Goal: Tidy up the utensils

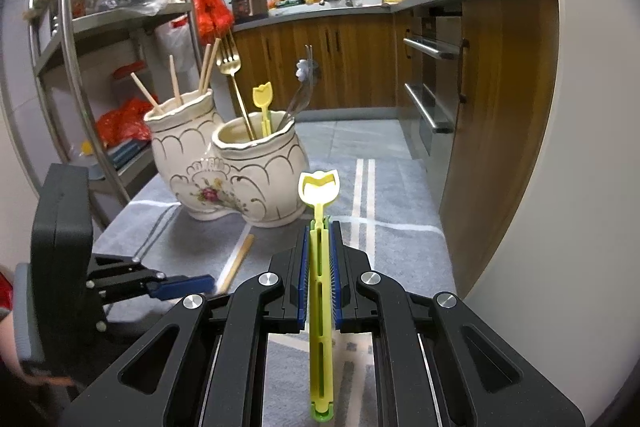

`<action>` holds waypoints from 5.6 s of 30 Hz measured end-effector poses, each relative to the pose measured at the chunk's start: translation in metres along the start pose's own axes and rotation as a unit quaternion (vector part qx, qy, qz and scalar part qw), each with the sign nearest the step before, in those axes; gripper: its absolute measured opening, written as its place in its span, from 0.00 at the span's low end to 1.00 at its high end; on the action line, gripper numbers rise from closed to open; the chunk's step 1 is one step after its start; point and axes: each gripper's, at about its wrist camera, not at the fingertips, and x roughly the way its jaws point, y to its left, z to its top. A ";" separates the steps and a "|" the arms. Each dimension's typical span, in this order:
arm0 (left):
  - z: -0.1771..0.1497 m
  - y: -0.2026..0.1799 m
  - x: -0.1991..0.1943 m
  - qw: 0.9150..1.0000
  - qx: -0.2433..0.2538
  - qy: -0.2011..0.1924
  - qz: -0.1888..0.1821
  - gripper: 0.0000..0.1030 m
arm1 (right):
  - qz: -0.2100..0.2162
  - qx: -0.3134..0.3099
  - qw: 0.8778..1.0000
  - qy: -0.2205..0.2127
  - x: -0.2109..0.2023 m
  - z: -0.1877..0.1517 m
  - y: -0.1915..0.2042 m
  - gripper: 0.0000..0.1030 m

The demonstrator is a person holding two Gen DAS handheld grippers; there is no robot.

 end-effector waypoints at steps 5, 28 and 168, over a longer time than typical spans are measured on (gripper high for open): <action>-0.002 0.013 -0.008 1.000 -0.001 -0.010 -0.020 0.05 | 0.001 -0.005 1.000 -0.009 -0.001 0.001 0.004 0.10; -0.008 0.070 -0.106 0.957 -0.005 -0.284 -0.064 0.05 | 0.038 -0.012 0.993 -0.114 -0.022 0.012 0.033 0.10; -0.014 0.111 -0.090 0.951 -0.062 -0.295 0.076 0.95 | -0.017 -0.059 0.988 -0.142 0.013 0.009 0.041 0.95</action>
